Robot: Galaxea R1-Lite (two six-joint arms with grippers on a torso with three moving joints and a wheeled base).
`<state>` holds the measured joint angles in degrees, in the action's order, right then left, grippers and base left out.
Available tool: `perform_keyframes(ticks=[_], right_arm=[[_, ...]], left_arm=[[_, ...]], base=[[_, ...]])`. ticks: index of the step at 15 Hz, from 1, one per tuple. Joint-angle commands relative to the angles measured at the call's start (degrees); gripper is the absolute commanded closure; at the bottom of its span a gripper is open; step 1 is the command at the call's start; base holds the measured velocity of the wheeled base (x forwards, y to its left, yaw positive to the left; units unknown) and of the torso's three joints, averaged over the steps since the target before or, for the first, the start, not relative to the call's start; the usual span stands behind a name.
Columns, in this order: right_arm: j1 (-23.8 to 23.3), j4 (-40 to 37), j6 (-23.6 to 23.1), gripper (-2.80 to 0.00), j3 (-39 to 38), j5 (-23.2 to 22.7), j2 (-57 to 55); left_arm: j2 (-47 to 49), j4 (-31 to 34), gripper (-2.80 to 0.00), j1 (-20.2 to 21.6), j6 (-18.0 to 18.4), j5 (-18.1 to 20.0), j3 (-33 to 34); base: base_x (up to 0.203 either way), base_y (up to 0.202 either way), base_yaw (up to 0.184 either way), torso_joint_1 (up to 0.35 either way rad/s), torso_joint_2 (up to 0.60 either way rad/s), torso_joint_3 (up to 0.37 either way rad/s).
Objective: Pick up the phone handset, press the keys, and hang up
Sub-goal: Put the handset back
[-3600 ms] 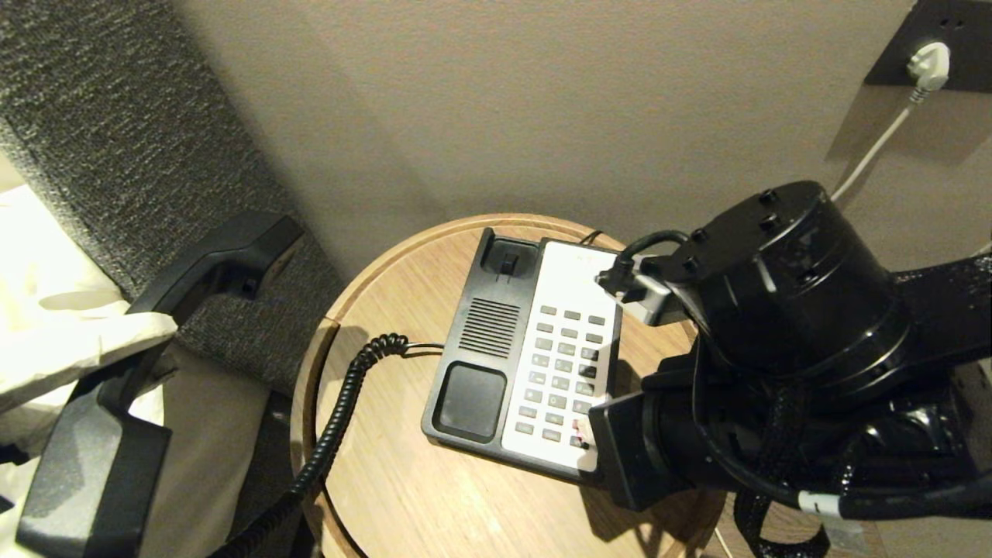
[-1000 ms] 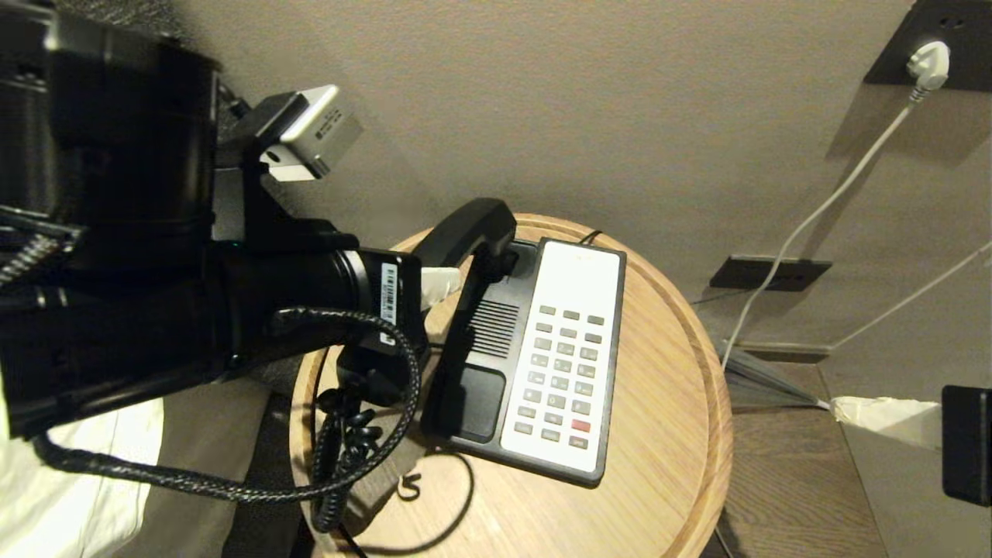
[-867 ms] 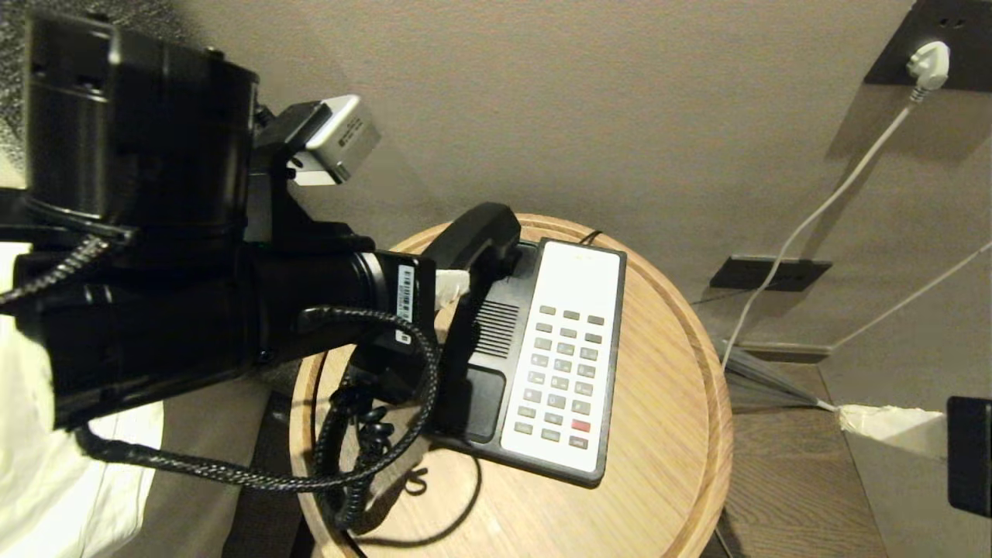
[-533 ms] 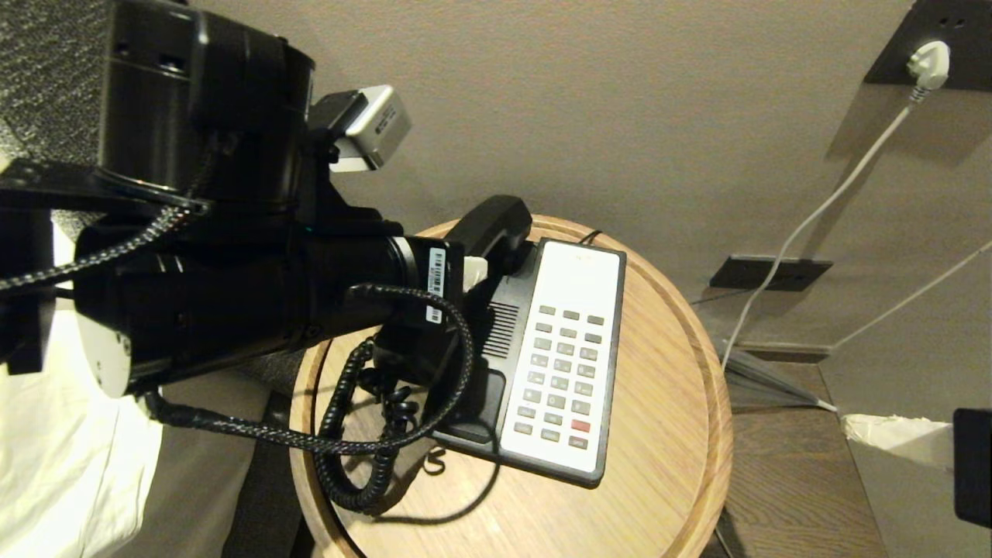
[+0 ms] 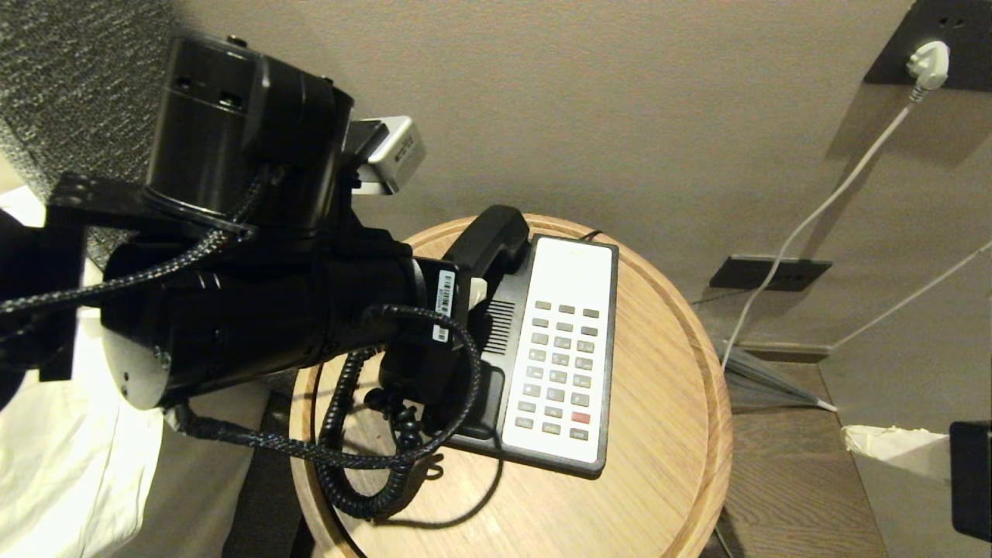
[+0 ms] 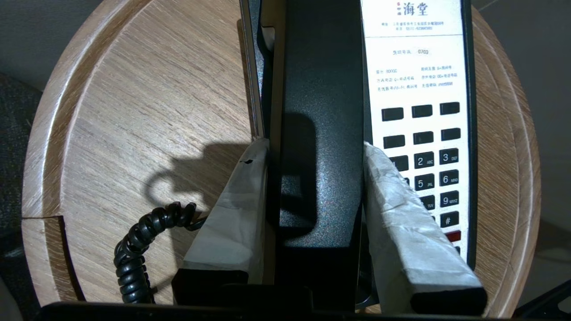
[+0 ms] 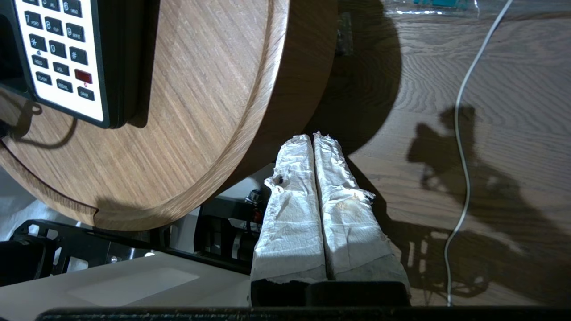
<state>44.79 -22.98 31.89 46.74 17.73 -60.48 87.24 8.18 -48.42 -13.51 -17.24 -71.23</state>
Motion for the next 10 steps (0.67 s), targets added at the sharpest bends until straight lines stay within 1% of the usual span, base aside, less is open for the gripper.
perform_keyframes(ticks=[1,4,7,8,9,10], right_arm=[[0.0,-0.1,0.1,0.0,0.0,0.1,-0.3],[-0.1,-0.1,0.2,0.0,-0.4,0.1,-0.2],[-0.1,-0.1,0.1,0.0,-0.8,0.1,-0.1],[-0.2,-0.1,0.1,0.0,-0.8,0.1,-0.2],[-0.2,-0.1,0.1,0.0,-0.8,0.1,-0.1],[-0.2,-0.1,0.1,0.0,-1.0,0.1,-0.1]], left_arm=[[0.1,0.1,0.0,-0.1,-0.3,-0.7,-0.2],[0.2,0.1,0.0,-0.8,-0.3,-0.8,-0.8],[1.1,0.2,0.0,-2.1,-0.2,-3.2,-2.6],[1.4,1.1,0.0,-2.4,-0.4,-3.5,-3.9],[1.9,2.7,0.0,-2.8,-1.1,-4.0,-5.2],[2.4,4.3,0.0,-3.4,-2.9,-4.7,-6.5]], base=[[0.0,0.0,0.0,0.0,0.0,0.0],[0.0,0.0,0.0,0.0,0.0,0.0],[0.0,0.0,0.0,0.0,0.0,0.0],[0.0,0.0,0.0,0.0,0.0,0.0],[0.0,0.0,0.0,0.0,0.0,0.0],[0.0,0.0,0.0,0.0,0.0,0.0]])
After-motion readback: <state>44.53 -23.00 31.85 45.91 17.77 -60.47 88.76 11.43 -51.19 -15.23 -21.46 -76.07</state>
